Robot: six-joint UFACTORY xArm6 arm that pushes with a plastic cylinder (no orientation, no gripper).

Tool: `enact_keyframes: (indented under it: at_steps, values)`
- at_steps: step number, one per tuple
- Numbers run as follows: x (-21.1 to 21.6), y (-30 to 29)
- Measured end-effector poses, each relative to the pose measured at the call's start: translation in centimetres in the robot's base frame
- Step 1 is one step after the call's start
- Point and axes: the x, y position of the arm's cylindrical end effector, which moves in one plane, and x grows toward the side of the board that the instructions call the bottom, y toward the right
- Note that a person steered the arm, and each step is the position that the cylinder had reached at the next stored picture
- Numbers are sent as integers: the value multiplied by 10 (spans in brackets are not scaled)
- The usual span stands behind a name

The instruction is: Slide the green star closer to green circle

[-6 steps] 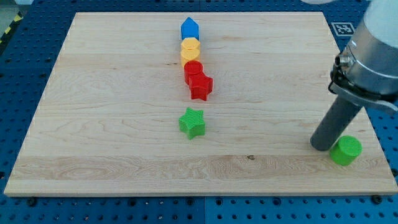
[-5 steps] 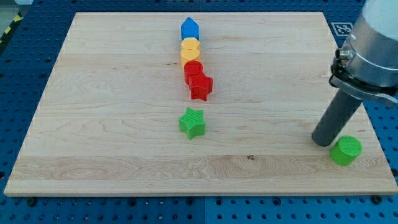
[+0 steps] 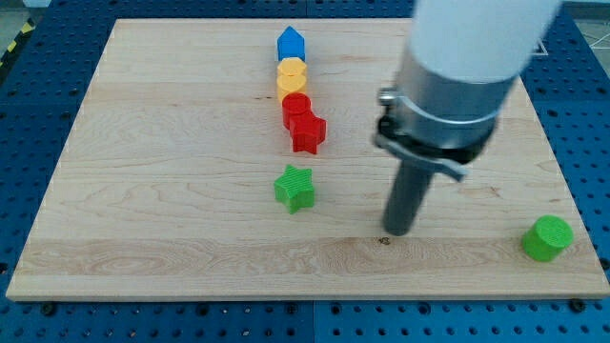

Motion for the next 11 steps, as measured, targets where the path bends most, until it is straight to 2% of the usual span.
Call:
enact_keyframes:
  at_steps: [2, 3, 4, 6, 7, 9, 11]
  values:
    - [3, -102]
    - [-15, -142]
    - [-53, -149]
    - [-64, -106]
    - [-55, -91]
    - [-25, -107]
    - [-15, -64]
